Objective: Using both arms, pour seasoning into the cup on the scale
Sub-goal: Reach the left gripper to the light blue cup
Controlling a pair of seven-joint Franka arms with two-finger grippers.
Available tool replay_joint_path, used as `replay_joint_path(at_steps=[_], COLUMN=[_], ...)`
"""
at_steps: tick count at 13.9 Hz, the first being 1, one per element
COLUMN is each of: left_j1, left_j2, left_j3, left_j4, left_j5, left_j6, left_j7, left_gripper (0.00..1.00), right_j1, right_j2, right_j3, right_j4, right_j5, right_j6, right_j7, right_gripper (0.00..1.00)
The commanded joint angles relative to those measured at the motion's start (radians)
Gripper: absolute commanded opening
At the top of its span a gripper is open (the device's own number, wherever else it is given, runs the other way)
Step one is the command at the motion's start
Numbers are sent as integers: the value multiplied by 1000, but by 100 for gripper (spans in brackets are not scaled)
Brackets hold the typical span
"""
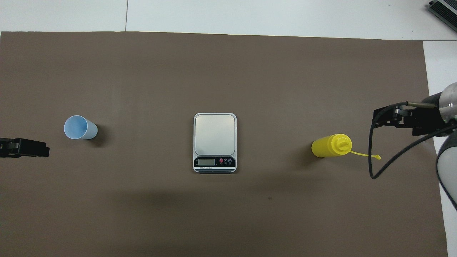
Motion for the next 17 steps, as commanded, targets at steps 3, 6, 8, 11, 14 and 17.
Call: replay_joint_path(at_steps=[3, 6, 8, 11, 14, 17], left_j1=[-14, -1, -8, -14, -16, -24], left_j2=[-10, -9, -9, 7, 66, 155], left_j3=[10, 10, 10, 10, 8, 8], left_j4=[-2, -60, -91, -116, -140, -165], left_j5=[-13, -13, -14, -14, -14, -19], left_j6=[-2, 60, 110, 164, 263, 370], left_j7=[-4, -9, -13, -13, -13, -21], left_gripper=[100, 95, 88, 83, 77, 75], right_j1=[2, 2, 2, 2, 2, 2], right_j2=[-22, -22, -22, -22, -22, -22], right_j3=[-1, -1, -1, -1, -1, -1], right_j4=[-27, -27, -27, -27, -27, -27], right_j5=[-8, -8, -8, -8, -8, -8], right_j6=[16, 16, 16, 16, 16, 16], right_j7=[15, 15, 14, 15, 15, 15], right_gripper=[100, 100, 100, 100, 100, 100])
